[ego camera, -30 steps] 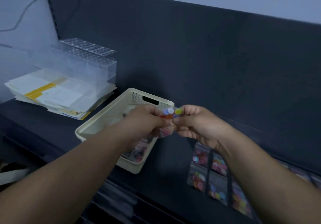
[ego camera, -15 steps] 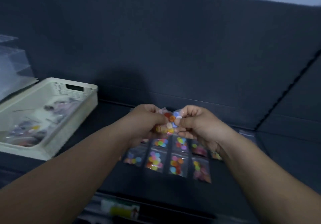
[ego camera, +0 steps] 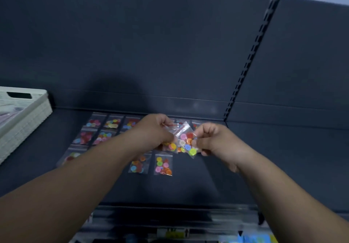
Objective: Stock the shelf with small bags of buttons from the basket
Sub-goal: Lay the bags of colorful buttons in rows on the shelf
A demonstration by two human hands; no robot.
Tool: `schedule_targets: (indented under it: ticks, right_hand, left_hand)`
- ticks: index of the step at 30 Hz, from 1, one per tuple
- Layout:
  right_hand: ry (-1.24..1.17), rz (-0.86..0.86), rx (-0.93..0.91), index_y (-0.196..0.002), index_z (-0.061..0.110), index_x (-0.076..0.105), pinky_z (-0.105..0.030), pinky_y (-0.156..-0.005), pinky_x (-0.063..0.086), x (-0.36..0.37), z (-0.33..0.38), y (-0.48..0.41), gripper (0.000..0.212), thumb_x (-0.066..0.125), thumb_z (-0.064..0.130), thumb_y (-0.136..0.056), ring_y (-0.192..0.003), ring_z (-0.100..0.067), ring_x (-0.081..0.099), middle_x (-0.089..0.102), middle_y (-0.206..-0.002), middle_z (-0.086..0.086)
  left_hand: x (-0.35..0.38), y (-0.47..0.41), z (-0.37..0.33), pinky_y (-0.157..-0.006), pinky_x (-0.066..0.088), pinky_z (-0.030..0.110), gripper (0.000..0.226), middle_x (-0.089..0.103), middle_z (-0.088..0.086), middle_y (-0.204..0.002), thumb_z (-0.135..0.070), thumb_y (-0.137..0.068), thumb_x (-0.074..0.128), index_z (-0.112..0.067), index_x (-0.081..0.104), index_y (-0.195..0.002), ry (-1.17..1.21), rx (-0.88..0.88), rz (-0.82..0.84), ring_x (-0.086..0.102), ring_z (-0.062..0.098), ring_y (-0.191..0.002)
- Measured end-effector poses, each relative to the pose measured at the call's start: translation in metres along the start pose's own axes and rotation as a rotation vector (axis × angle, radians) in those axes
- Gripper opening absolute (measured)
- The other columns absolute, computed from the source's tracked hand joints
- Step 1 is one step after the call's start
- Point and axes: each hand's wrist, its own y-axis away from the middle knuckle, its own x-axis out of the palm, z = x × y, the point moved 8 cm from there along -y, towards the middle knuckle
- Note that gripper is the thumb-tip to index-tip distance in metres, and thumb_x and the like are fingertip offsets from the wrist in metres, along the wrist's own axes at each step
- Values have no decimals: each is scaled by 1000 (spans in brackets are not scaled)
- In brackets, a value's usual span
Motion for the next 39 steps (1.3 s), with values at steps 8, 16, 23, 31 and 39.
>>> schedule_targets:
  ticks: [8,16,23,31,39]
  right_hand:
    - [20,-141,266,-77,12,47,-26,-52,50,-6,-78,16,24,68,1,-81,-62,-16,59,60,-73,-8]
    - [796,-118,-321,-82,18,65,-3,-71,35,2,-59,20,18,61,1,-81,-88,-9,51,57,-89,12]
    - [761,-25,-396,-94,22,72,0,-81,29,24,-65,11,16,68,11,-82,-102,-6,48,59,-98,18]
    - [791,-59,-400,-105,18,70,-7,-83,32,34,-63,-1,21,68,20,-85,-104,-9,48,53,-98,15]
    - [-68,-38,-104,-86,18,69,-24,-68,49,27,-47,5,13,60,27,-90,-75,-11,61,67,-81,2]
  left_hand:
    - [-7,-1,16,-47,47,20,22,65,9,-81,3,-79,66,-11,60,-94,40,-49,-42,59,15,-58]
    - [-6,7,24,-44,44,18,17,64,9,-78,2,-80,66,-10,61,-91,47,-74,-16,56,12,-51]
    - [-6,9,40,-51,50,24,20,65,16,-88,7,-84,53,-10,61,-93,167,-152,-38,62,20,-65]
    - [-2,14,44,-72,57,38,38,67,12,-92,9,-78,63,-18,61,-106,220,-152,-1,66,24,-75]
    - [13,17,35,-51,50,23,38,63,5,-73,12,-80,60,-14,61,-108,201,-105,30,60,16,-62]
